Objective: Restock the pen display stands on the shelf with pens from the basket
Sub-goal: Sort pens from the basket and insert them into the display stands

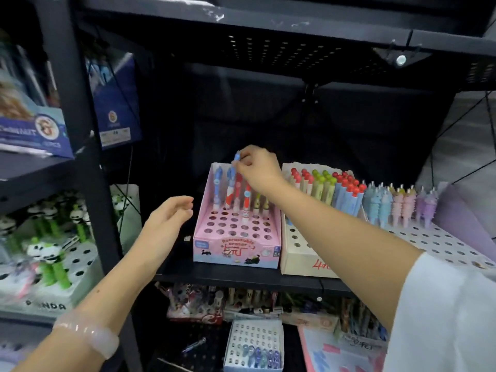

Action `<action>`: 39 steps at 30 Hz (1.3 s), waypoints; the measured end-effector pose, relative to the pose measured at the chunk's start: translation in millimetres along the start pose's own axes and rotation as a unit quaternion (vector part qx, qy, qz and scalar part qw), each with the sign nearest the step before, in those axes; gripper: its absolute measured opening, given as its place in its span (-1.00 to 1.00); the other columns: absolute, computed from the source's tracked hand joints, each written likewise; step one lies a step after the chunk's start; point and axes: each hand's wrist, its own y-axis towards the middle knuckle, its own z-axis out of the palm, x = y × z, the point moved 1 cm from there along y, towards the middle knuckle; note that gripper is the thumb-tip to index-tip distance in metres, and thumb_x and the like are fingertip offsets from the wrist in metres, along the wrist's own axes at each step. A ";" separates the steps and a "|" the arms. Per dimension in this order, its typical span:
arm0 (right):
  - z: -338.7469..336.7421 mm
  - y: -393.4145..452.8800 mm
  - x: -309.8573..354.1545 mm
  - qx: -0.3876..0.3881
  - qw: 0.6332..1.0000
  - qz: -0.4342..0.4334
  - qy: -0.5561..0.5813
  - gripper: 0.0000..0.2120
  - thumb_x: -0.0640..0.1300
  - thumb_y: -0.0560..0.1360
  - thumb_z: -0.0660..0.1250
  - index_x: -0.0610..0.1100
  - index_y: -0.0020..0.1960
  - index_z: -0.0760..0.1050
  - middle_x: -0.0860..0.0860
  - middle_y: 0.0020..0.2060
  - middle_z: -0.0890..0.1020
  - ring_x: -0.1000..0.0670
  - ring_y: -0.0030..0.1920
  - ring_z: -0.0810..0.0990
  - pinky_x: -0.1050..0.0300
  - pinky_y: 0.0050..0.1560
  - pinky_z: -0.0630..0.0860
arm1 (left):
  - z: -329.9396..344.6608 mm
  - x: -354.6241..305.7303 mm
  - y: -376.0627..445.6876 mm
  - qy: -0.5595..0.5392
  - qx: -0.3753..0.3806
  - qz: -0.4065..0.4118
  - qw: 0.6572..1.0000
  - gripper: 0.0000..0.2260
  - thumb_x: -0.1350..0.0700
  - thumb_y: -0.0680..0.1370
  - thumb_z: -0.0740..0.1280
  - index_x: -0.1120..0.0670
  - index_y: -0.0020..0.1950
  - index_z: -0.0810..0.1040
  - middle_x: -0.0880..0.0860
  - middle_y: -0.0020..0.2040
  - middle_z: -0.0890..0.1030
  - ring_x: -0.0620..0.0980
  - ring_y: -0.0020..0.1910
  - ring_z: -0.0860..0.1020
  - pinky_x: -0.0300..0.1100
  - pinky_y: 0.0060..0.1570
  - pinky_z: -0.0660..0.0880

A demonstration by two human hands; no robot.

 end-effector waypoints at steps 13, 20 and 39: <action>30.2 7.9 -13.0 0.064 0.973 0.011 -0.223 -0.75 0.01 0.52 0.27 -0.07 0.11 0.57 -0.11 0.20 0.42 -0.16 0.25 0.32 -0.01 0.19 0.36 | -5.4 10.6 -4.2 -0.023 0.026 -0.010 0.999 -0.75 0.17 0.58 0.19 -0.20 0.05 0.48 -0.14 0.14 0.55 -0.20 0.18 0.47 -0.11 0.28 0.35; 10.7 -2.7 -6.0 0.058 0.990 0.017 -0.124 -0.61 -0.10 0.48 0.32 -0.12 0.30 0.43 -0.14 0.25 0.41 -0.14 0.27 0.36 -0.04 0.22 0.41 | 5.5 -12.1 -14.8 -0.027 0.030 0.033 0.999 -0.76 0.20 0.57 0.19 -0.13 0.04 0.52 -0.15 0.07 0.58 -0.24 0.13 0.50 -0.23 0.17 0.39; -183.9 -302.3 -156.5 0.053 0.977 0.205 -0.009 -0.89 -0.24 0.53 0.28 -0.11 -0.01 0.57 0.01 -0.07 0.63 0.09 -0.07 0.57 0.41 -0.02 0.43 | 264.2 -14.4 -177.4 -0.090 0.339 0.021 0.936 -0.76 0.37 0.53 0.20 0.04 0.04 0.46 -0.02 -0.04 0.56 -0.10 -0.01 0.52 -0.41 0.02 0.42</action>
